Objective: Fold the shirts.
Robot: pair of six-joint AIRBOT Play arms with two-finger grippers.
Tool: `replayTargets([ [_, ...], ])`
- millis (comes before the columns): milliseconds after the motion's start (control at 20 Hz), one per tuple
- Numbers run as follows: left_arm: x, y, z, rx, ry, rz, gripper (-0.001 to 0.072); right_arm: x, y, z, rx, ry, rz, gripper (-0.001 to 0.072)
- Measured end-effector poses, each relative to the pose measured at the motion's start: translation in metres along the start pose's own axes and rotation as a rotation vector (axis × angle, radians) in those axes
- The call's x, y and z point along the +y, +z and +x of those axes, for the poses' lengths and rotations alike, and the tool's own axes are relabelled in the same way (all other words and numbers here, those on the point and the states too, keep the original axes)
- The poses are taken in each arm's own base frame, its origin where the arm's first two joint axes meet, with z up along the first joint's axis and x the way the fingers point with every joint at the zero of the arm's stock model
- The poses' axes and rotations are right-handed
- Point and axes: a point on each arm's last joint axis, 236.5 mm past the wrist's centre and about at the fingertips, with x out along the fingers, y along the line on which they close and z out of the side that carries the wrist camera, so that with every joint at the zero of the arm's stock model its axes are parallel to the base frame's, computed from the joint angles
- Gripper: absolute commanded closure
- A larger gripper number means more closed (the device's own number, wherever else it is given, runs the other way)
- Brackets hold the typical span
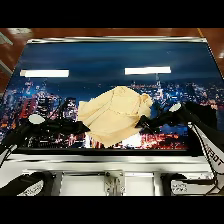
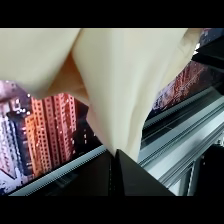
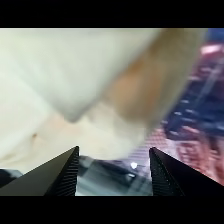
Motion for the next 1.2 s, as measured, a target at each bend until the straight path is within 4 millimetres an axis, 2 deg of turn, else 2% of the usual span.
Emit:
replayTargets([
  [50, -0.003, 0.001, -0.002, -0.003, -0.002, 0.009, 0.067, 0.004, -0.002, 0.008, 0.011, 0.013, 0.01, 0.0362],
  [100, -0.005, 0.004, -0.004, -0.009, -0.005, 0.016, 0.067, 0.005, 0.0, 0.014, 0.008, 0.009, 0.012, 0.0651],
  [250, -0.016, 0.013, -0.012, -0.027, -0.014, 0.05, 0.0671, 0.007, 0.003, 0.02, -0.006, 0.001, -0.005, 0.0647],
  [300, -0.02, 0.02, -0.018, -0.044, -0.007, 0.078, 0.0671, 0.01, 0.007, 0.013, -0.025, -0.002, -0.044, 0.0647],
  [400, -0.034, 0.041, -0.039, -0.087, 0.003, 0.154, 0.0672, 0.032, 0.018, -0.021, -0.094, 0.014, -0.154, 0.0648],
  [500, -0.062, 0.068, -0.079, -0.157, 0.007, 0.262, 0.0671, 0.061, 0.029, -0.078, -0.212, 0.013, -0.312, 0.0647],
  [550, -0.083, 0.083, -0.105, -0.211, 0.007, 0.328, 0.0671, 0.08, 0.036, -0.119, -0.318, 0.006, -0.402, 0.0648],
  [650, -0.14, 0.112, -0.177, -0.378, 0.024, 0.491, 0.067, 0.121, 0.035, -0.216, -0.563, -0.018, -0.553, 0.0648],
  [750, -0.208, 0.122, -0.254, -0.566, 0.041, 0.649, 0.067, 0.169, 0.01, -0.318, -0.85, -0.028, -0.677, 0.0648],
  [850, -0.274, 0.114, -0.322, -0.748, 0.047, 0.773, 0.067, 0.218, -0.038, -0.409, -1.134, -0.019, -0.784, 0.0648],
  [900, -0.306, 0.103, -0.351, -0.83, 0.042, 0.827, 0.067, 0.239, -0.068, -0.447, -1.256, -0.017, -0.838, 0.0648],
  [1000, -0.354, 0.076, -0.393, -0.954, 0.031, 0.906, 0.067, 0.268, -0.123, -0.5, -1.443, -0.019, -0.916, 0.0648],
  [1050, -0.371, 0.063, -0.407, -0.997, 0.022, 0.933, 0.067, 0.277, -0.147, -0.518, -1.511, -0.022, -0.945, 0.0648],
  [1100, -0.386, 0.048, -0.419, -1.037, 0.014, 0.956, 0.067, 0.286, -0.17, -0.534, -1.572, -0.021, -0.968, 0.0648],
  [1200, -0.404, 0.025, -0.432, -1.08, 0.002, 0.99, 0.067, 0.292, -0.199, -0.547, -1.624, -0.025, -0.989, 0.0648],
])
